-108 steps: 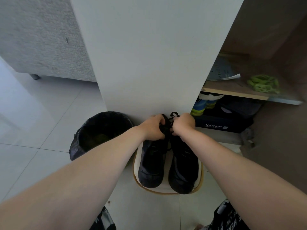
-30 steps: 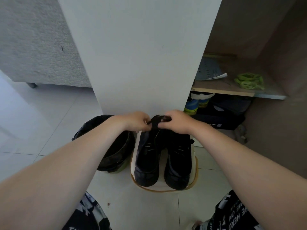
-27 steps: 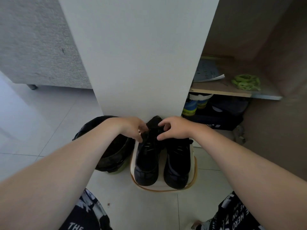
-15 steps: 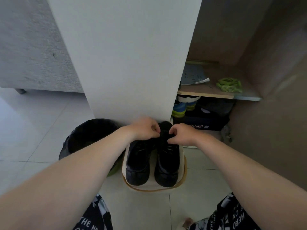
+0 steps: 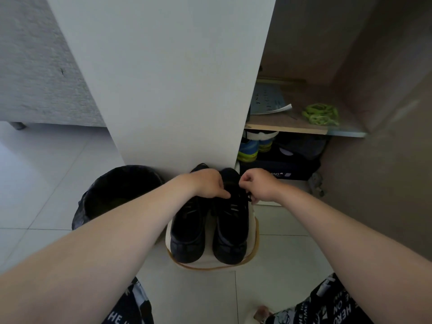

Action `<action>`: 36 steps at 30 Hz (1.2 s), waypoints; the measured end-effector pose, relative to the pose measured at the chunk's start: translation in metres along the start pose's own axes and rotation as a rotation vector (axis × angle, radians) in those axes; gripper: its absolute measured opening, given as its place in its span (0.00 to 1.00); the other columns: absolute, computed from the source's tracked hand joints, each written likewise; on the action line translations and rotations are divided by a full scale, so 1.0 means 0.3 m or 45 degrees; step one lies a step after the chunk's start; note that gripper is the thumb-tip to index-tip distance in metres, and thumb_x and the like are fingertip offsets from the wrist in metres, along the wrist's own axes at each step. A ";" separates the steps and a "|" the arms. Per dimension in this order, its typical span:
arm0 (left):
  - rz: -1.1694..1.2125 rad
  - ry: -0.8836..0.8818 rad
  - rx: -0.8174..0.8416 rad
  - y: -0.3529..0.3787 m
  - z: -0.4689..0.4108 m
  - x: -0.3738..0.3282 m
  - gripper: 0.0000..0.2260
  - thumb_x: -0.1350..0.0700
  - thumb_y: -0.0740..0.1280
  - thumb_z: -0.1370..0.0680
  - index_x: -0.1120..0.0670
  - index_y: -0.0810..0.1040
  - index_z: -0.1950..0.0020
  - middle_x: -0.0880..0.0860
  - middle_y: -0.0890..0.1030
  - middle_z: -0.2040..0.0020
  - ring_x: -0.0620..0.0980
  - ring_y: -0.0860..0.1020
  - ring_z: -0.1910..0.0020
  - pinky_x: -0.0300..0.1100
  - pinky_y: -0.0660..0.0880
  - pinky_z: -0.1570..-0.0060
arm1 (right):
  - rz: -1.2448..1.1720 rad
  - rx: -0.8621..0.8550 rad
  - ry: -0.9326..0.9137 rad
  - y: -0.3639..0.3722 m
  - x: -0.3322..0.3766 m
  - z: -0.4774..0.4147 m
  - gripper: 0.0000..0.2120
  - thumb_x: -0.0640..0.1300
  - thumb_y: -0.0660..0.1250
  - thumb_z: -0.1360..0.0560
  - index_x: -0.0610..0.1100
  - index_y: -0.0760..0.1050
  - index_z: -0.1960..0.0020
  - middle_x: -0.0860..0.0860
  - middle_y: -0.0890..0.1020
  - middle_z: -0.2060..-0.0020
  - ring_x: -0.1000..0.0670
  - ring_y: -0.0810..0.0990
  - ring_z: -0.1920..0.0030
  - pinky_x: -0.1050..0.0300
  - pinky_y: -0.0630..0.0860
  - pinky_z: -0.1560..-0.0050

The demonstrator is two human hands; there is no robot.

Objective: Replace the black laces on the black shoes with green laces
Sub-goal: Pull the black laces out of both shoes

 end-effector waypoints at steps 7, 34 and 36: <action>-0.072 0.062 0.120 -0.024 0.041 0.010 0.17 0.41 0.66 0.23 0.52 0.82 0.62 0.47 0.77 0.66 0.46 0.75 0.64 0.41 0.69 0.60 | 0.408 0.244 0.114 -0.004 0.012 0.057 0.08 0.41 0.63 0.24 0.39 0.70 0.61 0.46 0.69 0.66 0.48 0.66 0.63 0.53 0.62 0.63; 0.455 0.105 -0.233 -0.021 0.025 -0.118 0.08 0.49 0.70 0.24 0.53 0.83 0.52 0.50 0.83 0.56 0.46 0.79 0.56 0.38 0.74 0.56 | -0.571 -0.119 -0.159 -0.114 0.078 0.081 0.07 0.46 0.71 0.21 0.45 0.83 0.47 0.55 0.84 0.59 0.57 0.81 0.57 0.66 0.75 0.57; 0.691 -0.072 -0.286 -0.032 0.002 -0.045 0.10 0.52 0.64 0.20 0.54 0.80 0.57 0.53 0.83 0.59 0.48 0.78 0.64 0.39 0.73 0.63 | -0.319 -0.270 -0.131 -0.141 0.044 0.066 0.05 0.47 0.70 0.21 0.47 0.82 0.49 0.56 0.83 0.55 0.56 0.80 0.52 0.63 0.75 0.53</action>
Point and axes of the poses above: each hand's wrist, its own z-axis away from the middle knuckle, its own y-axis out of the palm, x = y × z, the point moved 10 cm from there along -z, towards the middle knuckle
